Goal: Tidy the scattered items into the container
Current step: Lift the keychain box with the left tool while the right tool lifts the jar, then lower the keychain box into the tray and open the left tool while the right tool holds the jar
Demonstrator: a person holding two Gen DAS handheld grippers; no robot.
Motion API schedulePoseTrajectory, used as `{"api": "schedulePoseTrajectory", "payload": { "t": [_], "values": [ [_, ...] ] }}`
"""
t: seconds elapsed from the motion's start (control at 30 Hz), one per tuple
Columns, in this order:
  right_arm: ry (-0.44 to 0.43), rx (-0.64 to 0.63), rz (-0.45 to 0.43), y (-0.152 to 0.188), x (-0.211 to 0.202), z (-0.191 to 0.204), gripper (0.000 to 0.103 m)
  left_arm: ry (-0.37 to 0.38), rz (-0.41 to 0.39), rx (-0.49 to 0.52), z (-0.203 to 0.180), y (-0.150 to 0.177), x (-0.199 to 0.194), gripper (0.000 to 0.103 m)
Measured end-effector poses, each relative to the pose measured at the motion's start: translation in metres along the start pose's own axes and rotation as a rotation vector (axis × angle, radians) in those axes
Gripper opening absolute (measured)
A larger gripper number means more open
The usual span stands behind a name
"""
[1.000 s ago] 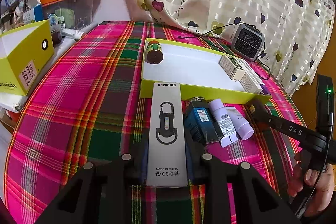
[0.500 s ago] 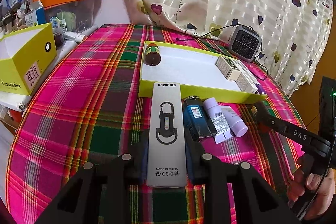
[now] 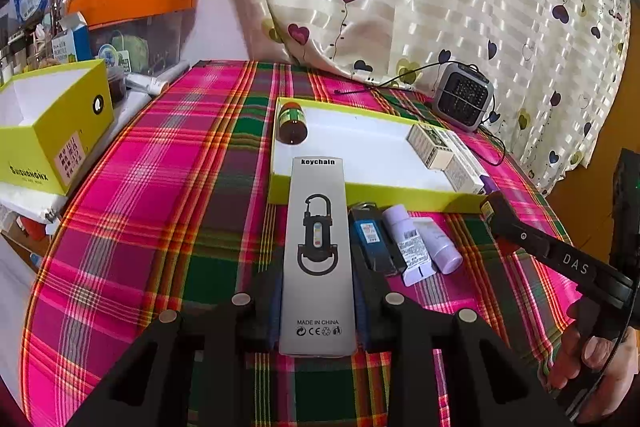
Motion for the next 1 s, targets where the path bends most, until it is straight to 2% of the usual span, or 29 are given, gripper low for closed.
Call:
{"api": "schedulePoseTrajectory", "payload": {
  "t": [0.27, 0.57, 0.8, 1.0],
  "values": [
    [-0.017, 0.012, -0.025, -0.012, 0.002, -0.004, 0.034, 0.006, -0.027, 0.013, -0.007, -0.014, -0.003, 0.029],
    [-0.027, 0.019, -0.086, -0.049, 0.01, -0.018, 0.034, 0.031, -0.054, 0.043, -0.029, -0.037, 0.002, 0.029],
    [-0.059, 0.025, -0.119, -0.067, 0.024, -0.027, 0.034, 0.059, -0.056, 0.056, -0.054, -0.055, 0.021, 0.029],
    [-0.09, 0.068, -0.127, -0.064, 0.029, -0.042, 0.034, 0.08, -0.035, 0.049, -0.07, -0.063, 0.044, 0.029]
  ]
}}
Point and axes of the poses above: each gripper's, at about its wrist camera, not at the fingertips, and x roughly the way its jaws point, z to its left, y to its underside, the point moved 9 cm from there along x, roughly the way its jaws point, and after that the axes turned 13 degrees about -z, right-handed, at the moved point
